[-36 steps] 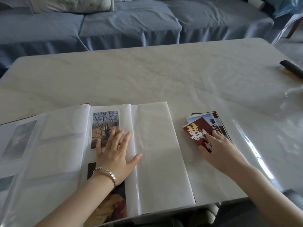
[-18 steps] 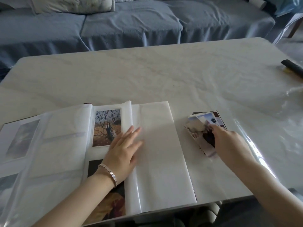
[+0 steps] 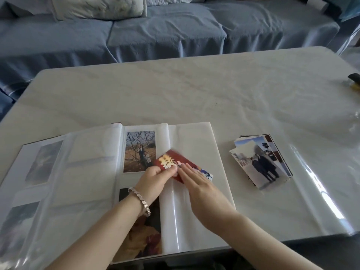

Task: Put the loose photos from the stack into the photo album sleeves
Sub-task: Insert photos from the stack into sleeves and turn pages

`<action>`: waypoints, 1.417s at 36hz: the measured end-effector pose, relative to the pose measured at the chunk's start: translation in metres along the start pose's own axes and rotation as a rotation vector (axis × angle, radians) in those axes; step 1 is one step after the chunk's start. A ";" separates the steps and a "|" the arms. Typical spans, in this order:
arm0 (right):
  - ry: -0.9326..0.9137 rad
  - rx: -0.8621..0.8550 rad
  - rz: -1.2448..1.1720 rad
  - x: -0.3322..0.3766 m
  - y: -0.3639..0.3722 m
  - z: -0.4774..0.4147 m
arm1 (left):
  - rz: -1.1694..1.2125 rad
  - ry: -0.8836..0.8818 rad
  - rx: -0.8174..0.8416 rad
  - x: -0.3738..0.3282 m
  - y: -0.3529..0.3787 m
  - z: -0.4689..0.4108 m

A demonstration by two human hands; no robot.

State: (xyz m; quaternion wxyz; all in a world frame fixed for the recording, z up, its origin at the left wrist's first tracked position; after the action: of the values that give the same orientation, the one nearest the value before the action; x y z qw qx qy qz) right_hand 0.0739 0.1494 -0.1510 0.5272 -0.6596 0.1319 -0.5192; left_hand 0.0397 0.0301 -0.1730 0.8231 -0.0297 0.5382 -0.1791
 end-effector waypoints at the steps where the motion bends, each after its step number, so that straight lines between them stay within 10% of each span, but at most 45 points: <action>1: -0.014 0.003 0.021 0.000 0.002 0.000 | 0.050 -0.025 -0.046 0.004 -0.003 -0.002; 5: 0.043 -0.023 0.029 -0.018 -0.001 0.009 | 0.182 -0.063 -0.254 0.011 -0.024 -0.009; 19: 0.174 -0.210 -0.011 -0.070 -0.011 0.028 | -0.446 0.367 -0.775 -0.076 -0.080 -0.011; 35: 0.189 -0.201 -0.012 -0.071 -0.010 0.028 | -0.500 0.372 -0.726 -0.076 -0.066 -0.019; 51: 0.182 -0.165 0.023 -0.072 -0.007 0.027 | -0.622 -0.048 -0.157 -0.042 -0.028 -0.060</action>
State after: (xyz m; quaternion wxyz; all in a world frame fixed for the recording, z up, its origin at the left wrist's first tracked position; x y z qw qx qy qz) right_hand 0.0630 0.2199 -0.1816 0.4630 -0.6492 0.2288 -0.5584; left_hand -0.0367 0.0257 -0.1550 0.7364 -0.2603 0.4960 -0.3794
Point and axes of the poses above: each hand's wrist, its own z-axis away from the middle knuckle, its own y-axis out of the palm, x = y × z, the point moved 7 cm from there along -z, towards the middle knuckle, and after that the axes turned 8 degrees about x, right-handed, at the moved point
